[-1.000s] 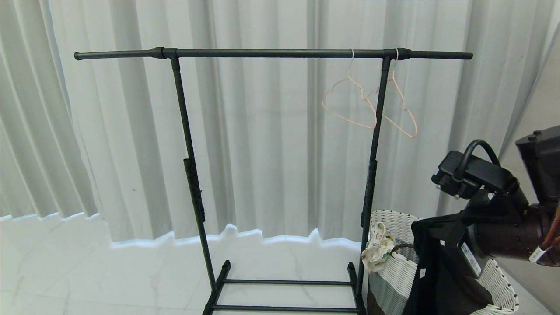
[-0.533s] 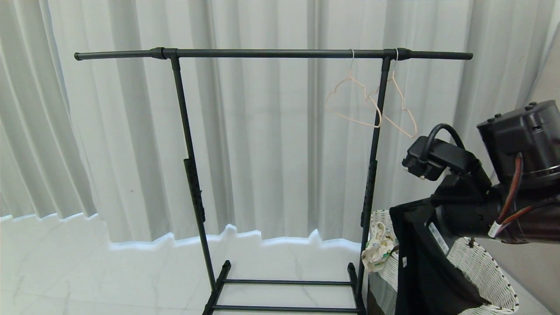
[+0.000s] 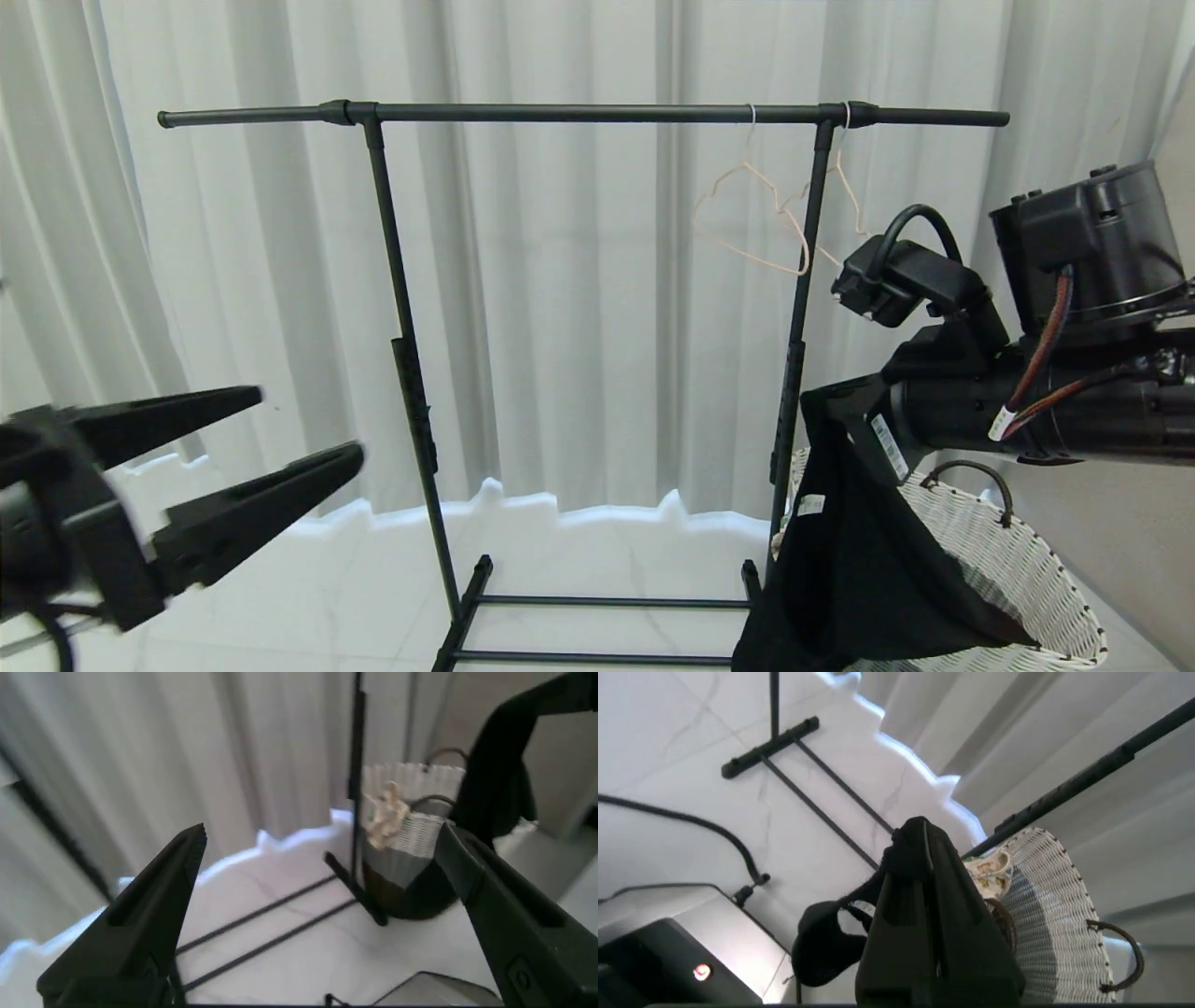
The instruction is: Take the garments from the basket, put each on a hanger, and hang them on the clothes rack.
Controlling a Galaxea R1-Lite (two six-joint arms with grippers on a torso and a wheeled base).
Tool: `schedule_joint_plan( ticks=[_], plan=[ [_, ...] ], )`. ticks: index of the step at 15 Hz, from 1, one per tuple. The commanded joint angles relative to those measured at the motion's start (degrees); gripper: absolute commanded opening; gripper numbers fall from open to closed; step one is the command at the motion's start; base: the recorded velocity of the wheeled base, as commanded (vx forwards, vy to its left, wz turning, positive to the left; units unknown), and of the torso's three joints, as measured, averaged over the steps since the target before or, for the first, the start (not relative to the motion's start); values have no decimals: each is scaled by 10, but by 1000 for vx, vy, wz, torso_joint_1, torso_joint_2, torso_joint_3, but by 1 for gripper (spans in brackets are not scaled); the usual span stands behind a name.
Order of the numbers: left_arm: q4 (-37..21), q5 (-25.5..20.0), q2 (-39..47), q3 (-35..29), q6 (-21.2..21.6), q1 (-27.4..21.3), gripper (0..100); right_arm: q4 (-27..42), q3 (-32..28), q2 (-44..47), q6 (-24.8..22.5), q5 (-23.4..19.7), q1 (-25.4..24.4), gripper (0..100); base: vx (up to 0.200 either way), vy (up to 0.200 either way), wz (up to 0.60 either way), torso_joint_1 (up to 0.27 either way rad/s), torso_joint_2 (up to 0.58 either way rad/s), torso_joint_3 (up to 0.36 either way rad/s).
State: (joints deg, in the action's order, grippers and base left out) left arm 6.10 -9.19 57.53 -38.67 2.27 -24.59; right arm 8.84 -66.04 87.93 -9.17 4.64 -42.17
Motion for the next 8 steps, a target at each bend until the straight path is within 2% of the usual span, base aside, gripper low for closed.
schedule_joint_plan(
  ticks=[1, 3, 7, 8],
  plan=[
    [59, 1, 273, -111, 1, -118, 100, -5, -5, -2, 1, -1, -5, 0, 0, 0, 0, 0, 0, 0],
    [88, 2, 333, -110, 2, -166, 100, -15, -6, -7, 7, 0, -25, 0, 0, 0, 0, 0, 0, 0],
    [91, 8, 423, -120, -2, -253, 100, -16, -4, -7, 21, 0, -49, 0, 0, 0, 0, 0, 0, 0],
    [95, 6, 442, -132, -3, -262, 100, -16, -4, -7, 28, 0, -55, 0, 0, 0, 0, 0, 0, 0]
  ],
)
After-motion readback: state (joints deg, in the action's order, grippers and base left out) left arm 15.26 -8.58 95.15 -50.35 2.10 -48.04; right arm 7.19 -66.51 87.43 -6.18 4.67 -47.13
